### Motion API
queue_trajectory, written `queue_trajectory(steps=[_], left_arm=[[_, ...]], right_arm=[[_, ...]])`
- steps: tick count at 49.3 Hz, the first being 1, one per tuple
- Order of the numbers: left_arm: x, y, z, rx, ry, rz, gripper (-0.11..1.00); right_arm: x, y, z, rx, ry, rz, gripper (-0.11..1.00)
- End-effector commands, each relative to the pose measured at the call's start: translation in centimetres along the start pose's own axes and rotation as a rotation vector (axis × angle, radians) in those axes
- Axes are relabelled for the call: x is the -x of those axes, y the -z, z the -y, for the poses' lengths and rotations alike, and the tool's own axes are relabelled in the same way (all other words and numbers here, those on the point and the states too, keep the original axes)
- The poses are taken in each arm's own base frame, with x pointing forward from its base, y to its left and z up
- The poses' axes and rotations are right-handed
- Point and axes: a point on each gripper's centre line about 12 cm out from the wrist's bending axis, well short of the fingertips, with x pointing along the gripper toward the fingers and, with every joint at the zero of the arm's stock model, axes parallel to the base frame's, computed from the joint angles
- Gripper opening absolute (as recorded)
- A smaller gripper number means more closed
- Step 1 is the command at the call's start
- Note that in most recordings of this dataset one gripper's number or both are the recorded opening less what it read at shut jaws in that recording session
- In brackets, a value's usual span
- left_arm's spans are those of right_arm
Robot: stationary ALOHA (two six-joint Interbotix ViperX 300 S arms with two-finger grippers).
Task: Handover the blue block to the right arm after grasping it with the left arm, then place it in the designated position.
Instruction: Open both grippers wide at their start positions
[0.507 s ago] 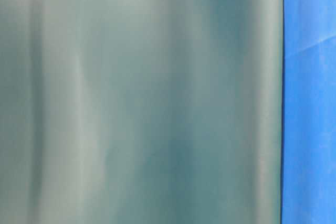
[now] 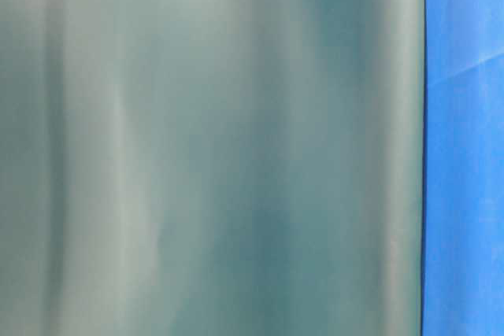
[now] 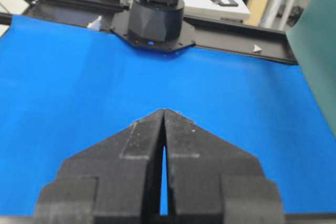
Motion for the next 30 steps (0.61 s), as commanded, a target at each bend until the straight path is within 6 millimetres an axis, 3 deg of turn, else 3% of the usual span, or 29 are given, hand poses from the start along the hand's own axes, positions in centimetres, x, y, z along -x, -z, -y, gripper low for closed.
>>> queue_trajectory(steps=[1, 9, 15, 23, 27, 30], left_arm=[[-0.23, -0.45, -0.02, 0.001, -0.001, 0.011, 0.00], [-0.32, -0.26, -0.03, 0.003, -0.001, 0.003, 0.03], [-0.38, -0.30, 0.10, 0.003, 0.005, 0.006, 0.35], [-0.35, -0.28, 0.22, 0.001, 0.011, 0.003, 0.81], [-0.34, -0.22, 0.26, 0.000, 0.013, 0.001, 0.93], [-0.34, -0.20, 0.26, 0.000, 0.013, 0.000, 0.93]], right_arm=[[-0.22, -1.12, -0.06, -0.002, -0.003, 0.029, -0.02], [-0.28, -1.08, -0.02, -0.011, -0.001, 0.028, 0.04], [-0.26, -1.17, -0.01, -0.024, 0.000, 0.031, 0.30], [-0.18, -1.33, -0.01, -0.034, -0.001, 0.037, 0.80], [-0.18, -1.33, -0.01, -0.035, 0.000, 0.037, 0.95], [-0.18, -1.33, -0.01, -0.034, -0.001, 0.037, 0.95]])
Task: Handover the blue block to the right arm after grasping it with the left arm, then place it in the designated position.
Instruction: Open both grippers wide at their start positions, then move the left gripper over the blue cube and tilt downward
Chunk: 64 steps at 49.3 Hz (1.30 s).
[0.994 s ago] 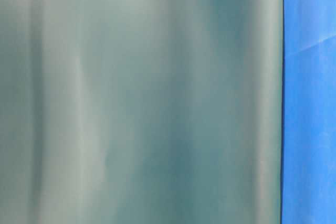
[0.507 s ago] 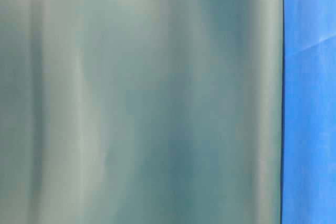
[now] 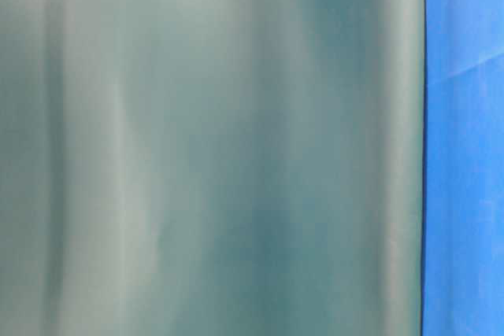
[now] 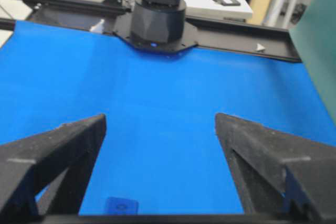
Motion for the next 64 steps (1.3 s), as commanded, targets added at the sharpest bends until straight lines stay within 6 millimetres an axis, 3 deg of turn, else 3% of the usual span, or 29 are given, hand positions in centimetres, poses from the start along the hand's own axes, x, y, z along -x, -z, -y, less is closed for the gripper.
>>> queue_trajectory(steps=[1, 14, 22, 42, 64], left_arm=[[-0.2, -0.4, 0.1, -0.003, 0.005, 0.009, 0.93], [-0.5, -0.3, 0.1, -0.003, 0.004, 0.008, 0.93], [-2.2, 0.2, -0.1, -0.002, -0.003, -0.008, 0.93], [-9.6, 0.7, -0.1, 0.003, -0.003, -0.003, 0.93], [-19.1, 0.7, -1.1, -0.018, -0.027, -0.044, 0.93]], right_arm=[[-0.2, -1.2, 0.0, -0.005, 0.000, 0.035, 0.95], [-0.2, -1.2, 0.0, -0.008, 0.002, 0.032, 0.96], [-0.2, -1.1, 0.2, -0.007, 0.010, 0.029, 0.96], [-0.2, -1.1, 0.2, -0.009, 0.013, 0.033, 0.96], [-0.3, -1.1, 0.2, -0.006, 0.012, 0.031, 0.96]])
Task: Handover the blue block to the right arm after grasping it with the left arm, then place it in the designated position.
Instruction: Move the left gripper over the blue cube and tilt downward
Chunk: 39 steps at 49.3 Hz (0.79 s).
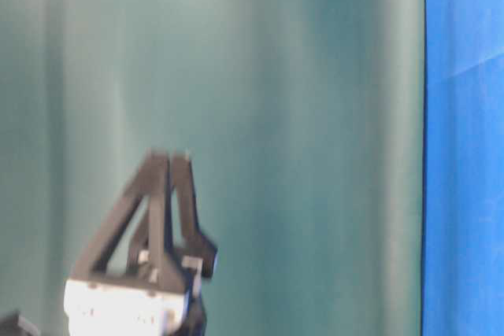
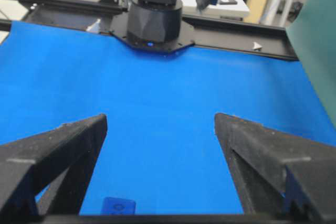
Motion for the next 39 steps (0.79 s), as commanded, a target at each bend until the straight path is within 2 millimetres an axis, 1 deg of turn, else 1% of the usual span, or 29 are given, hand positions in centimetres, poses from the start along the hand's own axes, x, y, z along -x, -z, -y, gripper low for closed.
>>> queue_trajectory(steps=[1, 8, 16, 28, 33, 39], left_arm=[[-1.7, -1.5, -0.3, -0.005, -0.007, 0.026, 0.93], [-3.8, -1.7, -0.4, -0.005, -0.010, 0.008, 0.93], [-5.2, -2.0, -0.6, -0.005, -0.013, 0.008, 0.93], [-5.6, -2.2, -0.7, 0.001, -0.015, 0.008, 0.93], [-5.7, -1.9, -0.7, 0.013, -0.015, -0.034, 0.93], [-6.5, -1.4, -0.5, 0.013, -0.012, -0.116, 0.93]], right_arm=[[-0.3, -1.1, 0.0, -0.005, 0.001, 0.031, 0.96], [-0.3, -1.1, 0.0, -0.003, 0.001, 0.031, 0.96], [-0.3, -1.1, 0.0, -0.005, 0.002, 0.029, 0.96], [-0.3, -1.0, 0.0, -0.005, 0.001, 0.023, 0.96], [-0.3, -1.0, 0.0, -0.006, 0.002, 0.023, 0.96], [-0.3, -1.1, 0.0, -0.005, 0.002, 0.028, 0.96]])
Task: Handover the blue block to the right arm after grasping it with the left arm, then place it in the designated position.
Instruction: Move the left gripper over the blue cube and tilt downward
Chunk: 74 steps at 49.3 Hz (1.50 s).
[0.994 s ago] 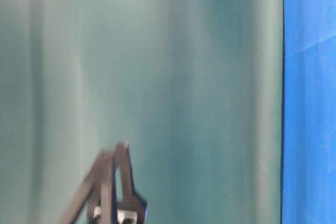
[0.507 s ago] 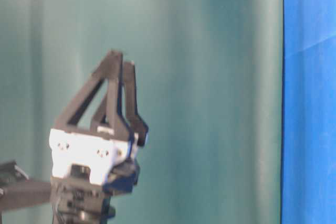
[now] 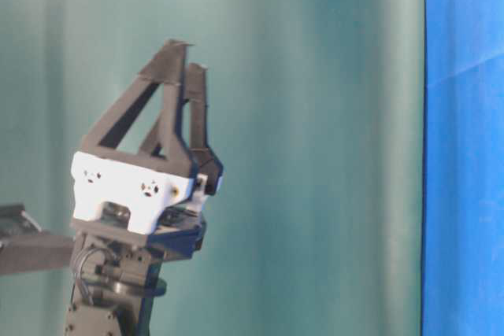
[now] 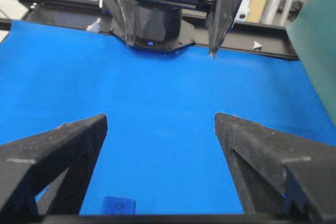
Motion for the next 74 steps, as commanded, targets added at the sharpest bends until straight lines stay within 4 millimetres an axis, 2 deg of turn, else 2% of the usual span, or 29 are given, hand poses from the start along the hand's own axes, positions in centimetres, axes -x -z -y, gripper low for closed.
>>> queue_trajectory(steps=[1, 19, 37, 74], left_arm=[[-0.6, -1.4, 0.2, -0.003, 0.003, -0.018, 0.93], [-3.6, -0.3, 0.9, -0.018, 0.010, -0.417, 0.93], [-4.5, -0.3, 1.8, -0.041, 0.026, -0.707, 0.93], [-4.4, -0.1, 1.8, -0.058, 0.029, -0.738, 0.93]], right_arm=[[-0.3, -1.1, 0.0, -0.003, 0.001, 0.029, 0.96], [-0.3, -1.0, 0.0, -0.005, 0.001, 0.025, 0.96], [-0.3, -1.0, 0.0, -0.005, 0.001, 0.023, 0.96], [-0.3, -1.0, 0.0, -0.005, 0.001, 0.020, 0.96]])
